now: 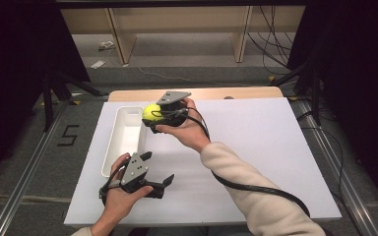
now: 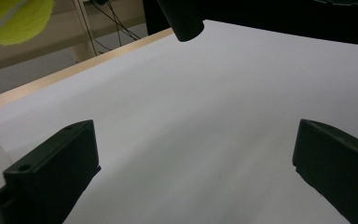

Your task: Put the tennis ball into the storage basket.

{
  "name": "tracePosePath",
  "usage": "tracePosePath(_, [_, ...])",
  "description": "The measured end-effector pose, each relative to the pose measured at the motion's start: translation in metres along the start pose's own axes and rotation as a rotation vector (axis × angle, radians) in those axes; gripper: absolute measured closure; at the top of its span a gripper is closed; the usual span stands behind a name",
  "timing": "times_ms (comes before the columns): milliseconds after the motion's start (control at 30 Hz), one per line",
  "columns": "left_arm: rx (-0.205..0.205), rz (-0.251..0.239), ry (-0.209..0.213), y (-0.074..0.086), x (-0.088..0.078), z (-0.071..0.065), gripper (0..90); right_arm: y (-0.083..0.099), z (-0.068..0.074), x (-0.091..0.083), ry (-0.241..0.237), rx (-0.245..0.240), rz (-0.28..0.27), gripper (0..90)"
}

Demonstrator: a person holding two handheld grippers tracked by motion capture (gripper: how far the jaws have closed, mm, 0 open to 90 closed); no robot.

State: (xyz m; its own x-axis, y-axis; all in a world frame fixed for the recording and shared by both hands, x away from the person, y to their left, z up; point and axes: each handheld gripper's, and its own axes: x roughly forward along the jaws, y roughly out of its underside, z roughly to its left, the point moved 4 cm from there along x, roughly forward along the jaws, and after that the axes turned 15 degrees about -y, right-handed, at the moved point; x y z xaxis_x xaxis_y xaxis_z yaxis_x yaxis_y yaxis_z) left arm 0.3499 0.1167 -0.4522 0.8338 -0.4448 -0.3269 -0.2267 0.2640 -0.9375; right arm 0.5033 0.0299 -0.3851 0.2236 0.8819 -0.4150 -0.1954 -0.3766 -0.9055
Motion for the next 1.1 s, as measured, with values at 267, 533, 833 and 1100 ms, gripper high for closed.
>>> tracePosePath(267, [0.002, 0.002, 0.000, 0.000, 0.000, 0.000, 0.0, -0.002, 0.001, 0.004, -0.002, -0.003, 0.001, 26.5])
tracePosePath(533, [0.002, 0.001, 0.000, 0.000, 0.000, 0.000, 0.0, -0.005, 0.001, 0.008, -0.007, -0.007, 0.007, 26.5])
tracePosePath(833, [0.003, 0.000, -0.002, 0.000, 0.000, 0.000, 0.0, -0.009, 0.003, 0.012, -0.013, -0.008, 0.007, 26.6])
tracePosePath(1100, [0.004, 0.001, 0.000, 0.000, 0.000, 0.000, 0.0, -0.012, 0.003, 0.016, -0.012, -0.014, 0.004, 26.5])
